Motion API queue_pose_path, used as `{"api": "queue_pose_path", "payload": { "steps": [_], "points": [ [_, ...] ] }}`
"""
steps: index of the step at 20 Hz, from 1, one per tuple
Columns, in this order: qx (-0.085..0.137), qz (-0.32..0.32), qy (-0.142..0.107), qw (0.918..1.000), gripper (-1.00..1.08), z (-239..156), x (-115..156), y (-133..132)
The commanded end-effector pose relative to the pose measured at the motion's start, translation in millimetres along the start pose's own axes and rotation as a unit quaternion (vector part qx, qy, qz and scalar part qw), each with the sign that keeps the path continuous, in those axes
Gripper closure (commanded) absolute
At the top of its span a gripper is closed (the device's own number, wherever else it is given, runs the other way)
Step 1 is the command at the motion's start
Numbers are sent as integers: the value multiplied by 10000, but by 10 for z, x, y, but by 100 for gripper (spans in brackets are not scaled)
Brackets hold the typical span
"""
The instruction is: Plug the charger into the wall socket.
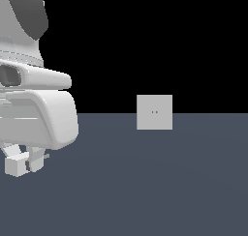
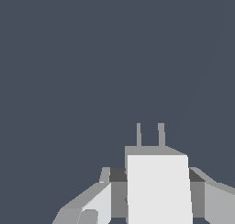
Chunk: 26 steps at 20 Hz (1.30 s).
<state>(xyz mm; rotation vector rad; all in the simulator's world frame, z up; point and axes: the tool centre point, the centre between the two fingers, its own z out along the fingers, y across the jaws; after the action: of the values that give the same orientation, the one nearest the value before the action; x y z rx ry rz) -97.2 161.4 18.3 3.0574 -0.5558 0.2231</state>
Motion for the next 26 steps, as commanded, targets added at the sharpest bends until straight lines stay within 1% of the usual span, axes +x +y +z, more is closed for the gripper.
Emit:
{"api": "queue_pose_path", "payload": {
  "steps": [1,8,16,26],
  "points": [
    [10,-71,4,10000,108,-28,59,104],
    [52,-371,10,9993,108,-134,291,491],
    [107,-756,15,9971,108,-265,631,968],
    [177,-1206,13,9925,108,-412,1085,1491]
  ]
}}
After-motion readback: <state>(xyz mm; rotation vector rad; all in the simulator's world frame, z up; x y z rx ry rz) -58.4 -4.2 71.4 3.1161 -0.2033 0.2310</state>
